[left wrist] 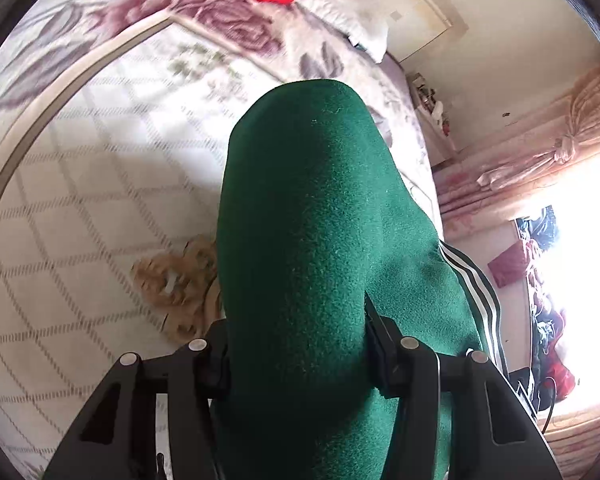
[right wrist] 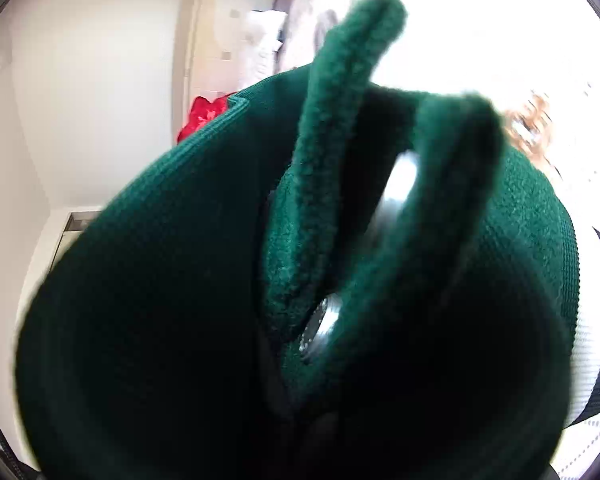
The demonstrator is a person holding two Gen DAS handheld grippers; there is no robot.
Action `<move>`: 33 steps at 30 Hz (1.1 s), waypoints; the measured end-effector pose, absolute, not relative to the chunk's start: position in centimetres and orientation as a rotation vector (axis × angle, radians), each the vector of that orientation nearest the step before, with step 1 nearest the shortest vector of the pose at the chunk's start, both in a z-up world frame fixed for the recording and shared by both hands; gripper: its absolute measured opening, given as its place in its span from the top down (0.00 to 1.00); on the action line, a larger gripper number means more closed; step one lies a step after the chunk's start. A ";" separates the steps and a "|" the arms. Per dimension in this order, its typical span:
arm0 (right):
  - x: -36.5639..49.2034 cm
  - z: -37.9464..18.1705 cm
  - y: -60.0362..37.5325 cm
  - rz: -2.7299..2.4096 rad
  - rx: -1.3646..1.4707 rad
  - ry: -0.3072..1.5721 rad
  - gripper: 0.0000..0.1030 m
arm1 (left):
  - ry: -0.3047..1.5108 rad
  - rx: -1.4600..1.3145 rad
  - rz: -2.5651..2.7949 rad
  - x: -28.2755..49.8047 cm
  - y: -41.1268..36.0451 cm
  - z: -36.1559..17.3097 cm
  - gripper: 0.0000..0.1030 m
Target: Fold large clothes
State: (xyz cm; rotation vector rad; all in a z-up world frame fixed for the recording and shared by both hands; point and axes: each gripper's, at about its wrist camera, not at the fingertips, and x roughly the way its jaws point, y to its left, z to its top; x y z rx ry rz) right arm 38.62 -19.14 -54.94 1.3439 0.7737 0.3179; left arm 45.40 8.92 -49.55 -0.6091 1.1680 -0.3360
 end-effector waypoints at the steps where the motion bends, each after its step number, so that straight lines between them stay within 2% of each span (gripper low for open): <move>1: 39.6 -54.6 -19.2 0.318 1.341 0.768 0.72 | 1.163 -0.607 -0.341 46.6 8.8 -49.3 0.54; 5: 43.2 -53.6 -19.5 0.325 1.318 0.741 0.72 | 1.149 -0.590 -0.356 50.7 7.8 -49.1 0.54; 12: 50.9 -56.0 -18.3 0.329 1.273 0.734 0.73 | 1.137 -0.566 -0.364 58.5 6.6 -50.7 0.54; 22: 59.8 -62.0 -21.6 0.280 1.242 0.804 0.73 | 1.194 -0.522 -0.338 65.8 5.5 -58.1 0.54; 24: 59.7 -63.1 -21.3 0.269 1.225 0.850 0.73 | 1.213 -0.499 -0.335 65.7 5.4 -59.2 0.46; 27: 60.1 -63.5 -21.0 0.242 1.211 0.935 0.64 | 1.230 -0.470 -0.333 65.0 5.3 -58.9 0.43; 29: 60.2 -62.9 -20.5 0.195 1.164 1.016 0.48 | 1.248 -0.415 -0.313 64.6 4.7 -58.1 0.43; 30: 60.2 -62.4 -20.2 0.176 1.133 1.046 0.47 | 1.254 -0.383 -0.292 64.3 4.4 -57.4 0.42; 31: 60.3 -61.5 -19.8 0.150 1.081 1.083 0.41 | 1.253 -0.345 -0.263 63.9 4.2 -56.7 0.42; 32: 60.3 -60.5 -19.3 0.121 1.017 1.116 0.33 | 1.245 -0.298 -0.237 63.4 3.8 -55.9 0.41; 33: 60.3 -59.0 -18.5 0.079 0.917 1.154 0.31 | 1.225 -0.235 -0.204 62.8 3.3 -54.8 0.35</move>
